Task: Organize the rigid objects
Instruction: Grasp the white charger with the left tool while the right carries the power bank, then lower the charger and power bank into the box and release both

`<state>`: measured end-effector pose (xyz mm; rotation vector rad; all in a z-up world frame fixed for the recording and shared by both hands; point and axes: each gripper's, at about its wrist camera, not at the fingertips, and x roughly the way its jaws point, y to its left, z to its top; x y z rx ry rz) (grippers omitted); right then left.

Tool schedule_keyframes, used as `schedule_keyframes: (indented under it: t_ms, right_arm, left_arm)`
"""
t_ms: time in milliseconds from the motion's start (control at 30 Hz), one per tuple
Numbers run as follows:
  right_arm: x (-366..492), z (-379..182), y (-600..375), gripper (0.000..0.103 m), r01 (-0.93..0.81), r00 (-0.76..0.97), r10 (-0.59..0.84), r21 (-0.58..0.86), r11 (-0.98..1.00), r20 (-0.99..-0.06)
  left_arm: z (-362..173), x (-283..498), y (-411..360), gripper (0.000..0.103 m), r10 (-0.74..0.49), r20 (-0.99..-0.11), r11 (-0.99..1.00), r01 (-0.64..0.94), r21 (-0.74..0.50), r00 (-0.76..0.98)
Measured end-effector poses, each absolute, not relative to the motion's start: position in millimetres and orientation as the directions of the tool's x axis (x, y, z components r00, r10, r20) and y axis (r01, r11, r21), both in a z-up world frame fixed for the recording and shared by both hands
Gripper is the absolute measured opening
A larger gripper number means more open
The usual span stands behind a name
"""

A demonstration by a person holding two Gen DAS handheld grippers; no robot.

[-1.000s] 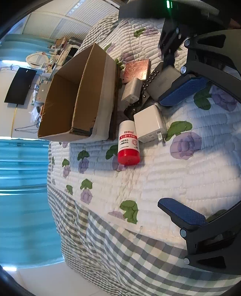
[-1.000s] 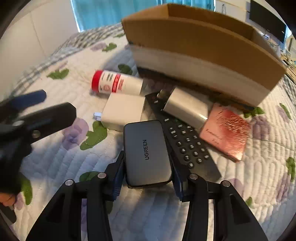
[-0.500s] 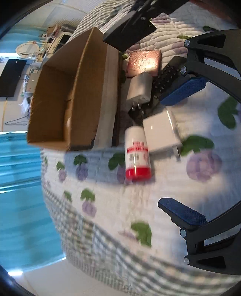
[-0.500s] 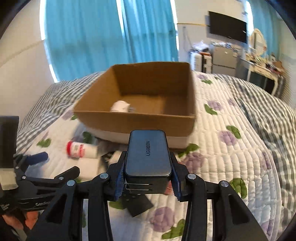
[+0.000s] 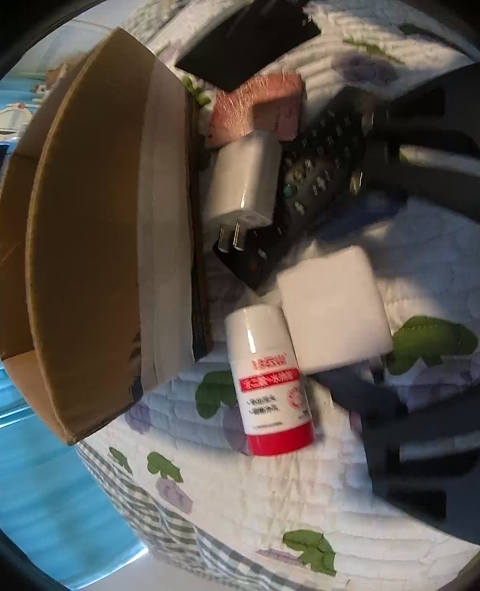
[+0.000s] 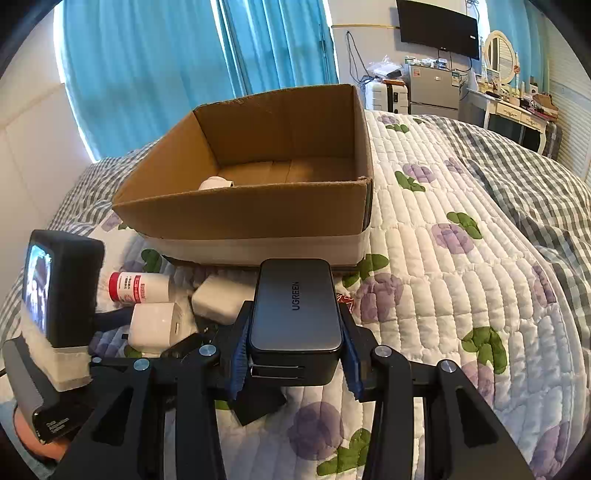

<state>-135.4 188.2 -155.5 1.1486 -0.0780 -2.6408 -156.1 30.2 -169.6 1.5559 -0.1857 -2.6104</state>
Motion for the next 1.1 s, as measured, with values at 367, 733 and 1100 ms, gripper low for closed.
schedule_keyframes:
  t_ms: [367,733,1100]
  right_arm:
    - [-115.3,-135.0,187.4,0.042,0.223,-0.693,-0.248,0.126,-0.967,-0.677]
    - [-104.1,-62.5,190.3,0.042,0.254,-0.78,-0.253,0.08,-0.964,-0.572]
    - [-179.8,7.4,201.1,0.042,0.245,-0.856,-0.238,0.046,-0.968,-0.458]
  left_arm:
    - [-137.3,-114.4,21.9,0.054,-0.011,-0.855,-0.999,-0.022,0.027,-0.519]
    - [-38.4,-112.6,28.6,0.054,0.127,-0.76,-0.991,-0.12,-0.065,-0.638]
    - [10.0,-217.0,48.2,0.054,0.114,-0.714,-0.99,-0.142,-0.021,-0.691]
